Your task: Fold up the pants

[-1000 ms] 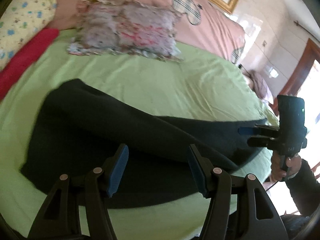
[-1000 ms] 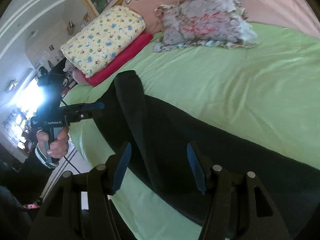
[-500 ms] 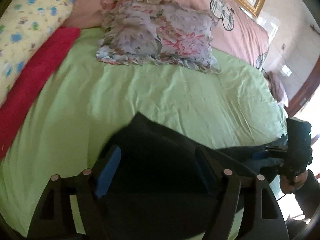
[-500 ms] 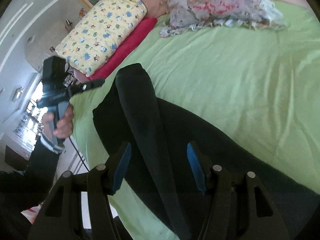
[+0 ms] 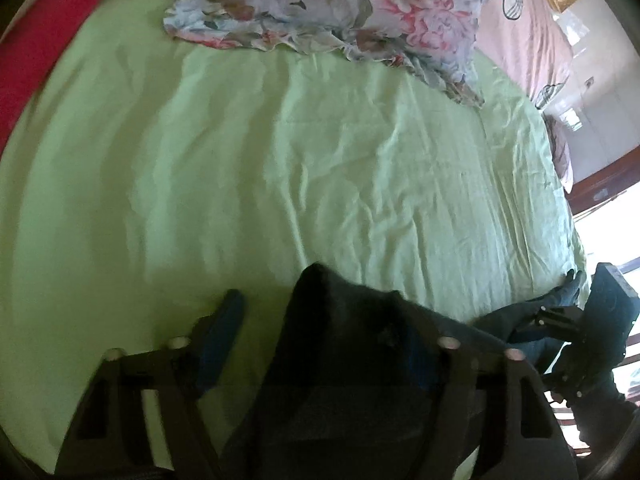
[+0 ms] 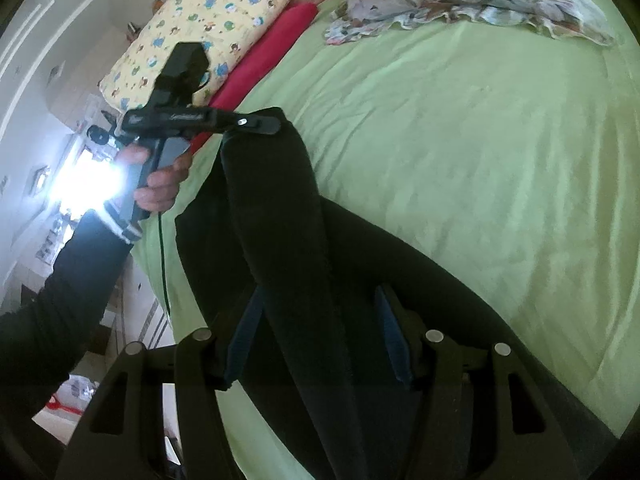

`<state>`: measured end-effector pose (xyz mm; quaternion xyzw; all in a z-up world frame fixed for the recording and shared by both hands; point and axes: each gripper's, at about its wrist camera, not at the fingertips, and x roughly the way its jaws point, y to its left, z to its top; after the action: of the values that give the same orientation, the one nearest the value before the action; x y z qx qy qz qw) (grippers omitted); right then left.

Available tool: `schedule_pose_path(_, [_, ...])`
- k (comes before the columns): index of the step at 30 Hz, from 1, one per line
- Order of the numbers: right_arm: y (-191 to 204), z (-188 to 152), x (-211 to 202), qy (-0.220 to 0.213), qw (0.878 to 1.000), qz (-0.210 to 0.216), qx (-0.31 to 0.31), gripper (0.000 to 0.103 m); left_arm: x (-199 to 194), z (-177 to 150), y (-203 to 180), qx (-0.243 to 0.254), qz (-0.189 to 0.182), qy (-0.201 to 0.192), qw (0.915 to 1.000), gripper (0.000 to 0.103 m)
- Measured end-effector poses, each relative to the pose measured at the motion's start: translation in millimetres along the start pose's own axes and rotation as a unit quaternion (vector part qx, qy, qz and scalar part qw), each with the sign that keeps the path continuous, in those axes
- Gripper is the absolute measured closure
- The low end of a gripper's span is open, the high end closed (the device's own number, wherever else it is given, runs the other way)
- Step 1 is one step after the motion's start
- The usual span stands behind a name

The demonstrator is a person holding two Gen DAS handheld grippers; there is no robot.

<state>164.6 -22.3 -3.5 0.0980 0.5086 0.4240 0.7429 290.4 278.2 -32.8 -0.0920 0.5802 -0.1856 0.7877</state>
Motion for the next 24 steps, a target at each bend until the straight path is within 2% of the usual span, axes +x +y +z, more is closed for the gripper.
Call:
schedule_pose_path(1, [2,1,1,0.001,1.0,-0.002,-0.006,0.048,-1,-1,-2,0.004,-0.007,-0.002,1.0,0.062])
schedule_pose_path(3, [7,1,4,0.004,1.0,-0.005,-0.017,0.078,-6,-4,-7,0.015,-0.001,-0.017,0.9997,0.065])
schedule_pose_path(4, [9,1,6,0.007,1.0,-0.006,-0.021,0.082,-11,-6,-11,0.025,0.004,-0.029,0.9993,0.07])
schedule_pose_path(5, [10,0,7,0.008,1.0,-0.009,-0.026,0.088,-16,-9,-14,0.03,0.009,-0.038,0.9988,0.089])
schedule_pose_path(6, [13,-1,7,0.007,0.999,-0.013,-0.033,0.096,-22,-12,-16,0.032,0.011,-0.046,0.9984,0.092])
schedule_pose_path(12, [37,-11,-8,-0.039,0.996,-0.035,-0.073,0.096,-79,-41,-33,0.05,-0.003,-0.128,0.9905,0.097])
schedule_pose_path(16, [54,-22,-22,-0.071,0.992,-0.042,-0.098,0.097,-106,-70,-42,0.056,-0.015,-0.162,0.9851,0.098])
schedule_pose_path(24, [86,-56,-18,-0.067,0.983,-0.051,-0.161,0.097,-123,-136,-42,0.029,-0.024,-0.207,0.9775,0.099])
